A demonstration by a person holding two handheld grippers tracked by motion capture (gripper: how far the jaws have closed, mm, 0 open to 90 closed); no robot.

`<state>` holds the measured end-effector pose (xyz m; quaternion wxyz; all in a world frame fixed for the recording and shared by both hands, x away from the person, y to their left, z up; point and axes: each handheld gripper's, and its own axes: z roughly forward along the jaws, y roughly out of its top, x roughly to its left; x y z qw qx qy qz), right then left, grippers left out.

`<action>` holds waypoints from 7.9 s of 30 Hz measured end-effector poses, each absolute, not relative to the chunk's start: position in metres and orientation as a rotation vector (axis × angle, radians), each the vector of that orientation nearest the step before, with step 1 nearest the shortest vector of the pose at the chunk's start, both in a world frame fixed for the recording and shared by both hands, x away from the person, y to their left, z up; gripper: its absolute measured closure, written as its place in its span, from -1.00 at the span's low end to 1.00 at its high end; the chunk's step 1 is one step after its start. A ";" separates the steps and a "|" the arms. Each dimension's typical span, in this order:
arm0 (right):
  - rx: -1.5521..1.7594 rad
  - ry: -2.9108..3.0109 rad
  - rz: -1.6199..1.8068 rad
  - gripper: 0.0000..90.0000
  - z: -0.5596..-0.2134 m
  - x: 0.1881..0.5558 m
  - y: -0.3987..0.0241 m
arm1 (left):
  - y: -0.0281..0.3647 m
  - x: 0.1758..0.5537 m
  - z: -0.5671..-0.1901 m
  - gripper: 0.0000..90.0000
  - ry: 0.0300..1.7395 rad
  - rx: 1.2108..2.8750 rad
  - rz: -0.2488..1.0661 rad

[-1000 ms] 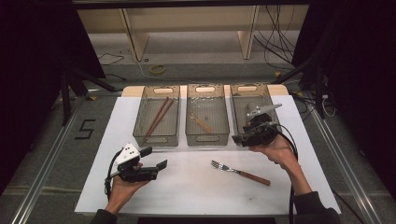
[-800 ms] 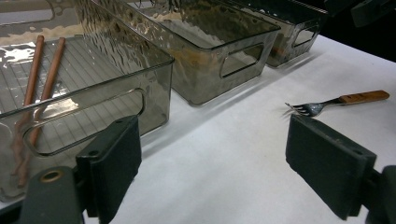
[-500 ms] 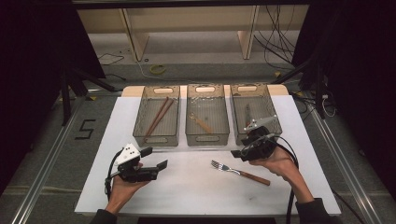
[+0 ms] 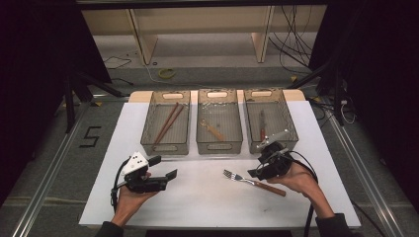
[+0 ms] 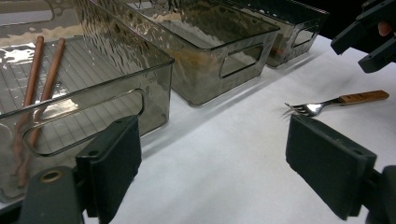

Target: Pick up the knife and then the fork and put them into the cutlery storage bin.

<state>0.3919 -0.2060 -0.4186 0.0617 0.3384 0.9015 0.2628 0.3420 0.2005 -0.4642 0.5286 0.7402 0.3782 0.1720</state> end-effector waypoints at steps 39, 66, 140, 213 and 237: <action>0.936 2.888 0.462 0.48 -0.457 0.380 -0.204 | 0.199 0.341 -0.464 -0.61 0.897 1.771 0.412; 0.850 2.893 0.422 0.73 -0.457 0.376 -0.199 | 0.200 0.342 -0.465 -0.61 0.898 1.769 0.413; 1.163 2.371 1.055 0.73 -0.383 0.426 -0.242 | 0.196 0.347 -0.468 -0.61 0.894 1.783 0.397; 1.503 2.286 0.801 0.69 -0.404 0.524 -0.237 | 0.197 0.344 -0.468 -0.61 0.886 1.774 0.406; 1.302 2.303 1.027 0.01 -0.377 0.476 -0.224 | 0.197 0.344 -0.468 -0.61 0.885 1.779 0.406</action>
